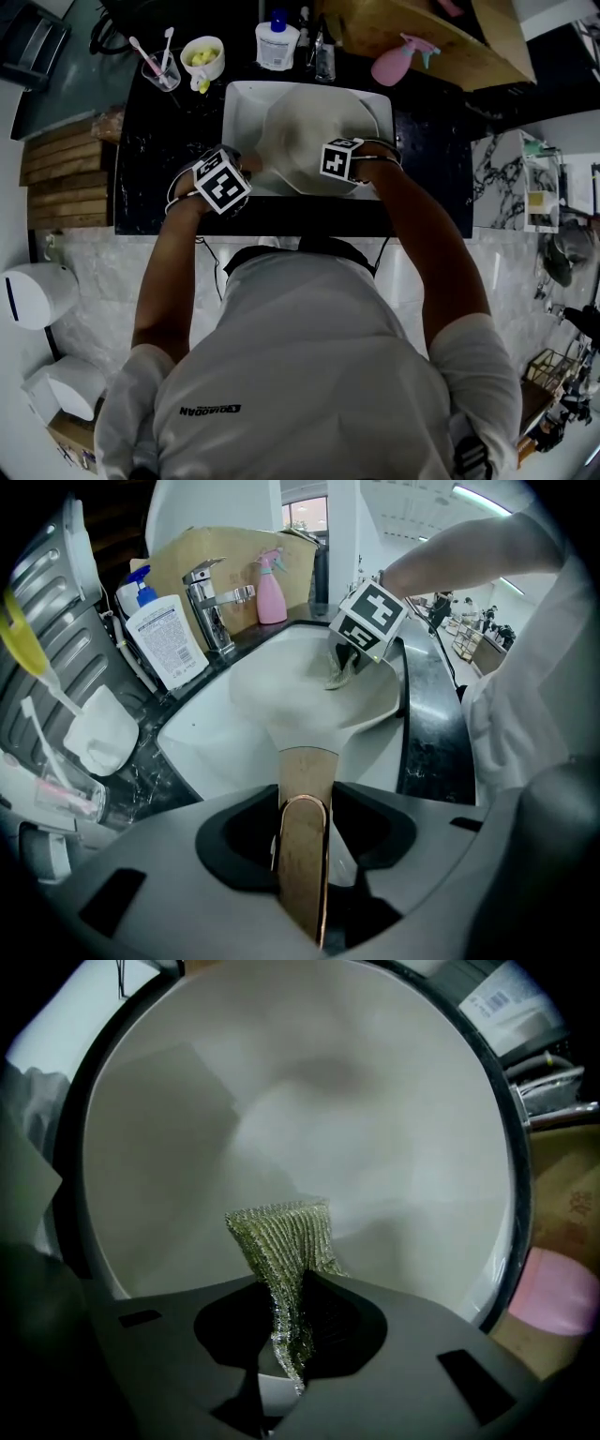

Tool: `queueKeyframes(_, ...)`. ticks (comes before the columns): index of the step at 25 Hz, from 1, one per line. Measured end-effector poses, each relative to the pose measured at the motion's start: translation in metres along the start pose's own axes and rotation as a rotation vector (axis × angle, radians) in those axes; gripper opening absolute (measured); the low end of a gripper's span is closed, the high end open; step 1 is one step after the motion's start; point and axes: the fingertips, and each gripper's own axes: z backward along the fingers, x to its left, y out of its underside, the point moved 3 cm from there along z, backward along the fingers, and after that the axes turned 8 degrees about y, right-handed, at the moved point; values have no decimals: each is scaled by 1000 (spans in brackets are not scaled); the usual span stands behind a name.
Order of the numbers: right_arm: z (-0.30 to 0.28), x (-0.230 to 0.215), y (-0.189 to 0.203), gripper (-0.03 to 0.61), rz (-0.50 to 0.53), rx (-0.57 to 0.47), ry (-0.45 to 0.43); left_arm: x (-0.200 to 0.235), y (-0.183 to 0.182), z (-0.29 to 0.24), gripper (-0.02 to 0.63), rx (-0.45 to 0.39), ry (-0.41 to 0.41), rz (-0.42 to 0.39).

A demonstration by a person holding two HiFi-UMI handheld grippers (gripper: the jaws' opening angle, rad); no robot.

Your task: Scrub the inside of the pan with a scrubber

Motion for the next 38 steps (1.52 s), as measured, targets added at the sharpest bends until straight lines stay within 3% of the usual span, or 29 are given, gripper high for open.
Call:
queueKeyframes(7,10,20,-3,91,-175,2,-222,0,0,1,189,-5,-6,-9)
queueKeyframes(13,22,38,-22,91,-300,-56,-475,1,0,1,189,-3,-5,-10)
queueKeyframes(23,35,51,-47,89,-336,-135,-674,2,1,0,189,3,4,-3)
queueKeyframes(38,58,55,-72,89,-524,-353,-1017,2,-5,6,189,-9,6,-6)
